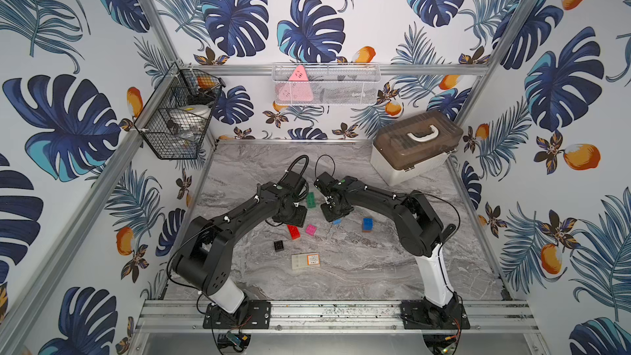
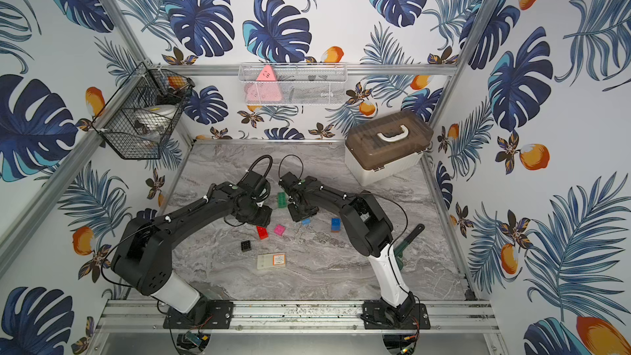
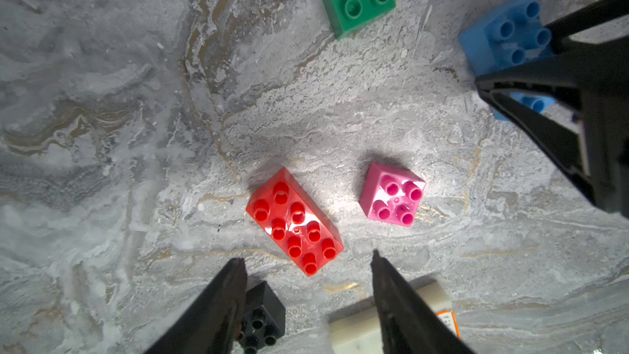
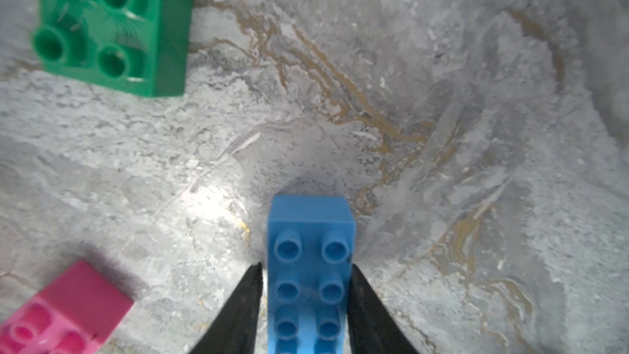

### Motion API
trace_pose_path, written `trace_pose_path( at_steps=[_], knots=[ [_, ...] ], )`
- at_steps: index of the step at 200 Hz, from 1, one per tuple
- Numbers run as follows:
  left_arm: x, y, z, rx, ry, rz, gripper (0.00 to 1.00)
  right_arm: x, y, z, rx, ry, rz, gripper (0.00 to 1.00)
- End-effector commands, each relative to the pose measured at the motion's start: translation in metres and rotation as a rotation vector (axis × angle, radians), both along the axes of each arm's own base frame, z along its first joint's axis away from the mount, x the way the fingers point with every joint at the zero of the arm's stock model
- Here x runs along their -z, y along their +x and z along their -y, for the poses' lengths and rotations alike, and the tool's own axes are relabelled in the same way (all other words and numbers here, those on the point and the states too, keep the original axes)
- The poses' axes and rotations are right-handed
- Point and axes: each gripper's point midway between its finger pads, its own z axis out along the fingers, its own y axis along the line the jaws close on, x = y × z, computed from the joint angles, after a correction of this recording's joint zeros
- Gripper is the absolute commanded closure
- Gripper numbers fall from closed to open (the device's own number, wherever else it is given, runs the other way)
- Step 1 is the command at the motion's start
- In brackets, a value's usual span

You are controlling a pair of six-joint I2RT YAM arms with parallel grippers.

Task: Assemble a spoon with lego
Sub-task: Pick up the lego brick from the center of the board.

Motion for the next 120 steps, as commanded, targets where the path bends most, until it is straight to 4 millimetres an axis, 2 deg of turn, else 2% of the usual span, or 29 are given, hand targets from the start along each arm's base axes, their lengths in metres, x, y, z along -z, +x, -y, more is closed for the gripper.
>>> trace_pose_path(
  at_steps=[1, 37, 60, 78, 85, 90, 99, 120],
  knots=[
    [-0.001, 0.000, 0.000, -0.006, -0.010, 0.006, 0.36, 0.000, -0.001, 0.004, -0.008, -0.035, 0.003, 0.64],
    [-0.003, 0.000, 0.000, -0.006, -0.015, 0.012, 0.36, -0.008, 0.000, 0.005, -0.028, -0.046, 0.009, 0.73],
    [-0.003, -0.001, 0.001, -0.007, -0.025, 0.017, 0.36, -0.029, 0.001, 0.003, -0.065, -0.021, 0.044, 0.74],
    [-0.003, -0.001, 0.003, -0.007, -0.037, 0.020, 0.36, -0.055, 0.003, 0.005, -0.142, -0.023, 0.096, 0.75],
    [-0.002, -0.001, 0.003, -0.008, -0.041, 0.019, 0.36, -0.058, 0.001, 0.008, -0.182, -0.037, 0.101, 0.75],
    [-0.002, 0.000, 0.004, -0.010, -0.043, 0.021, 0.36, -0.073, 0.000, 0.009, -0.220, -0.031, 0.125, 0.75],
    [-0.002, 0.001, 0.005, -0.010, -0.049, 0.022, 0.36, -0.080, -0.004, 0.016, -0.285, -0.054, 0.137, 0.75],
    [-0.002, 0.002, 0.010, -0.010, -0.073, 0.024, 0.36, -0.087, -0.021, 0.039, -0.438, -0.099, 0.107, 0.73]
  ],
)
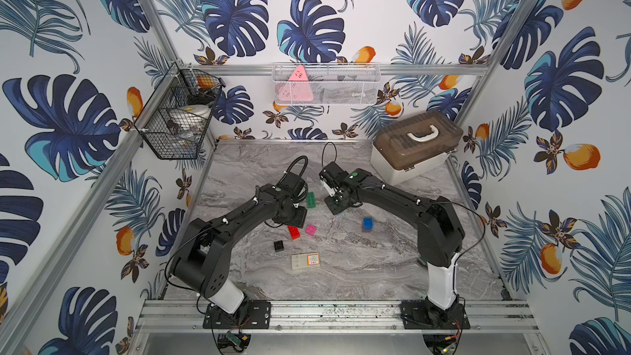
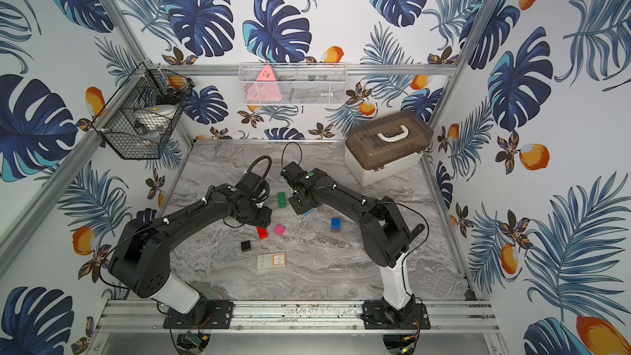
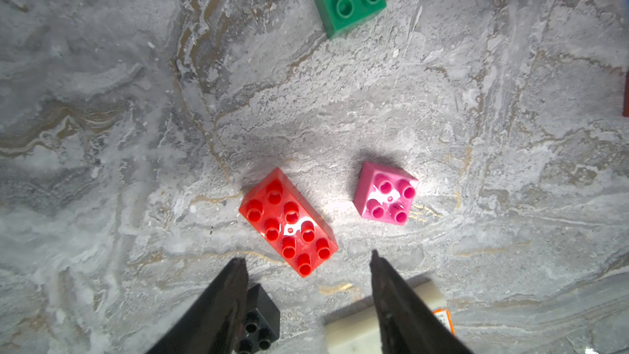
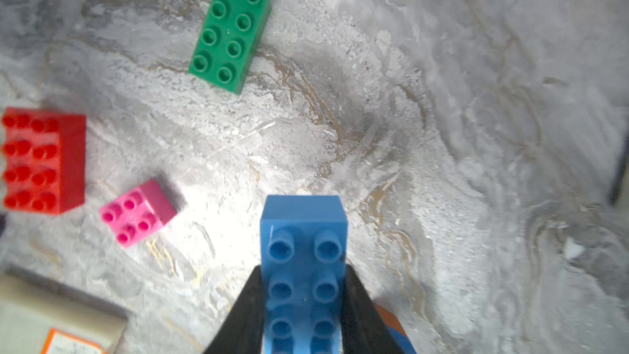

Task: Assemble a spoon with lego
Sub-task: Assemble the lego brick with the lego brick.

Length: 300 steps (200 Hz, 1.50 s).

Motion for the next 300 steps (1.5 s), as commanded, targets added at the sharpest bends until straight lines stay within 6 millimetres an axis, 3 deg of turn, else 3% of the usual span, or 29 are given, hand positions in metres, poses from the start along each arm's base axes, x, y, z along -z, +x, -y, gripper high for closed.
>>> trace_pose_path(
  at_steps=[1, 50, 76, 98, 113, 162, 235, 300],
  knots=[
    [-0.003, 0.003, 0.006, -0.012, -0.043, 0.011, 0.37, -0.005, -0.018, 0.028, -0.211, -0.111, -0.029, 0.73],
    [-0.010, 0.009, 0.015, -0.001, -0.086, 0.036, 0.37, -0.030, -0.036, 0.081, -0.362, -0.062, -0.051, 0.71],
    [-0.013, 0.010, 0.019, 0.005, -0.106, 0.051, 0.37, -0.049, -0.045, 0.091, -0.497, -0.036, 0.018, 0.70],
    [-0.013, 0.012, 0.024, 0.007, -0.133, 0.056, 0.38, -0.044, -0.053, 0.099, -0.651, -0.104, 0.059, 0.68],
    [-0.011, 0.012, 0.026, 0.009, -0.149, 0.055, 0.38, -0.039, -0.045, 0.111, -0.653, -0.085, 0.034, 0.70],
    [-0.012, 0.012, 0.027, 0.017, -0.161, 0.069, 0.38, -0.019, -0.039, 0.109, -0.776, -0.119, -0.028, 0.75],
    [-0.010, 0.010, 0.028, 0.028, -0.171, 0.077, 0.38, -0.006, -0.056, 0.125, -0.911, -0.203, -0.046, 0.78],
    [-0.008, 0.009, 0.029, 0.030, -0.173, 0.074, 0.38, -0.004, -0.046, 0.112, -0.942, -0.179, -0.034, 0.78]
  ],
)
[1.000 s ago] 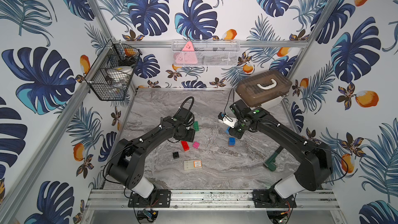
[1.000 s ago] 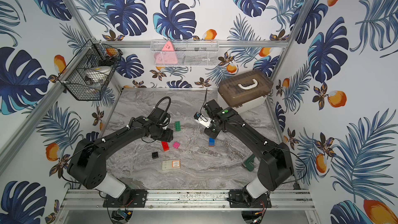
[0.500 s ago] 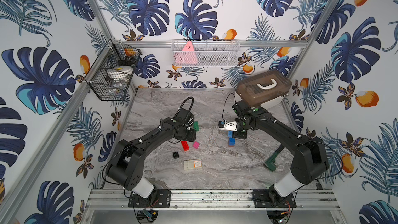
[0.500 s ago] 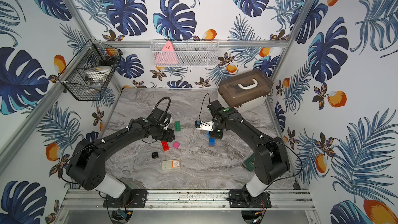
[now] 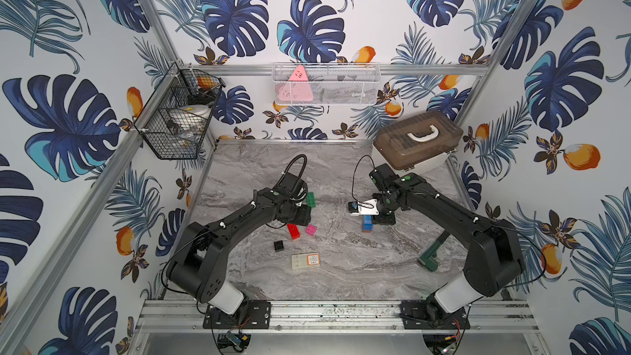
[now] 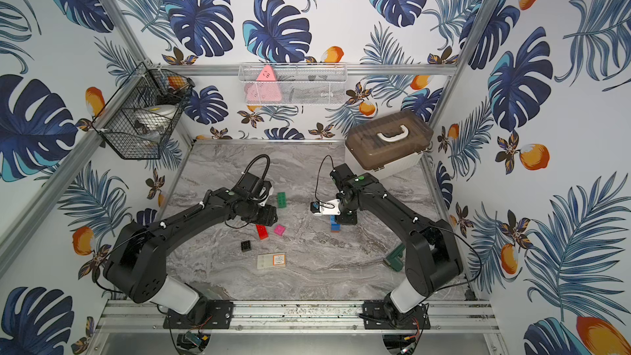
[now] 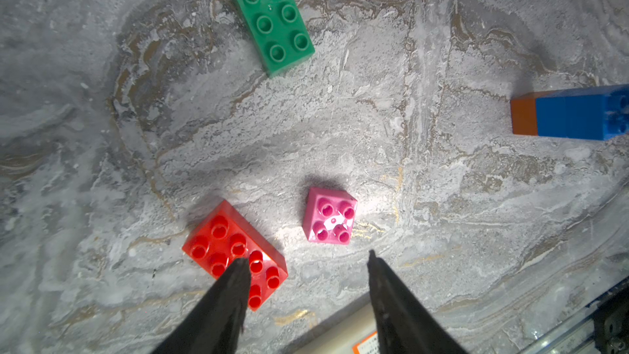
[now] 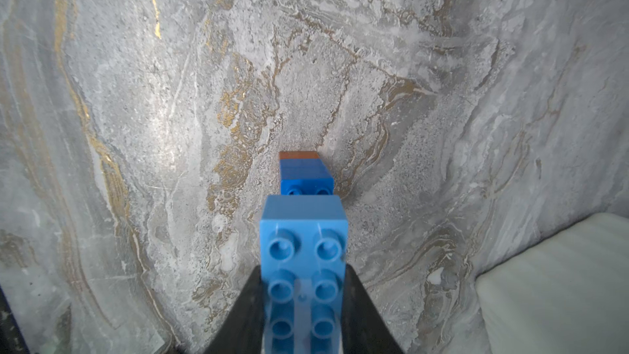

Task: Assemble a spoon with lego
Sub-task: Assemble the lego brick with the lego brick.

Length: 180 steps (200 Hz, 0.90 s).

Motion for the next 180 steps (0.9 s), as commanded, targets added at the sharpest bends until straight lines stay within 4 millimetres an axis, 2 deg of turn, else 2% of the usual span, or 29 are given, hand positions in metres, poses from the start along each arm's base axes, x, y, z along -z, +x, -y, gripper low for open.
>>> trace_pose_path(
  at_steps=[1, 105, 180],
  knots=[
    [0.000, 0.002, 0.002, 0.007, -0.009, 0.008, 0.38, 0.000, 0.004, -0.009, -0.028, 0.022, -0.001, 0.78],
    [0.000, 0.002, 0.000, 0.007, 0.002, 0.012, 0.38, 0.018, 0.003, -0.010, -0.022, 0.014, -0.024, 0.78],
    [0.000, 0.002, 0.000, 0.007, 0.001, 0.011, 0.39, 0.023, 0.004, -0.009, -0.007, 0.012, -0.018, 0.77]
  ],
)
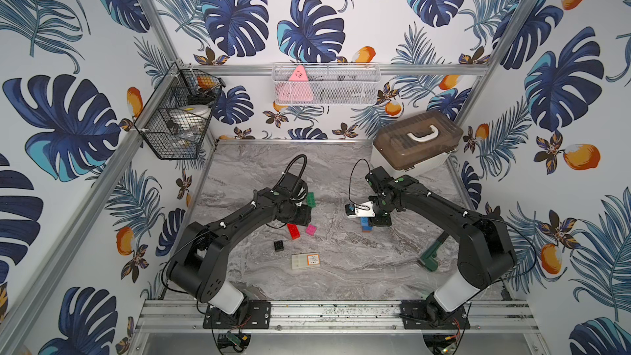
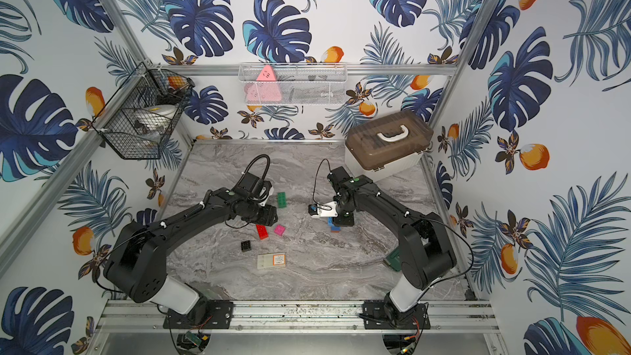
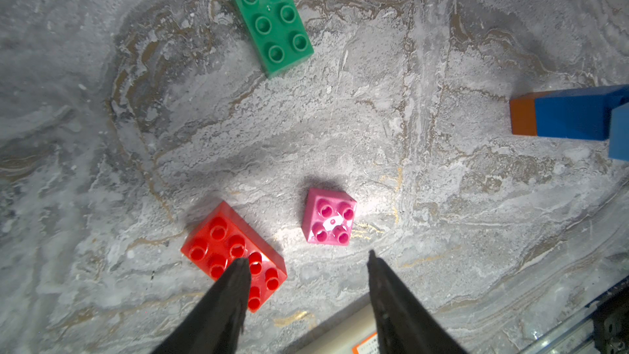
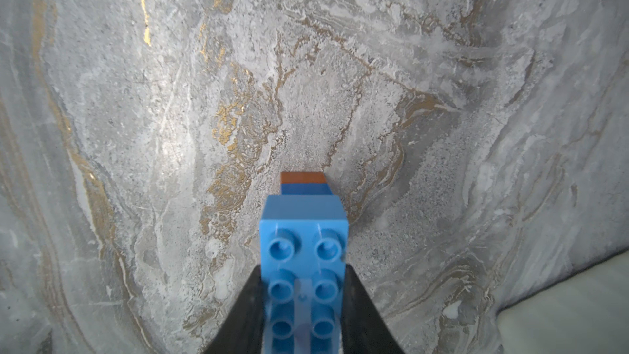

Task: Assemble a spoon with lego
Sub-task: Assemble the lego brick with the lego brick.

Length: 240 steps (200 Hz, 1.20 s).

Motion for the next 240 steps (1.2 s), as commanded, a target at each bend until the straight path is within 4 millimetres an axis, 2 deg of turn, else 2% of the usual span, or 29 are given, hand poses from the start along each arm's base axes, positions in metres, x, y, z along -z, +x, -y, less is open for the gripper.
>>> trace_pose_path(
  at_steps=[1, 113, 196, 240],
  knots=[
    [0.000, 0.002, 0.000, 0.004, 0.002, 0.011, 0.39, 0.001, 0.002, -0.002, 0.007, 0.008, 0.006, 0.77],
    [0.000, 0.001, -0.002, 0.006, 0.012, 0.010, 0.39, 0.011, 0.002, -0.003, 0.012, 0.001, -0.015, 0.77],
    [0.000, 0.000, -0.007, 0.004, 0.048, 0.019, 0.39, 0.040, -0.011, 0.005, 0.005, -0.049, -0.093, 0.77],
    [-0.001, 0.000, -0.008, 0.005, 0.066, 0.027, 0.39, 0.035, -0.010, 0.005, 0.011, -0.048, -0.095, 0.76]
  ],
)
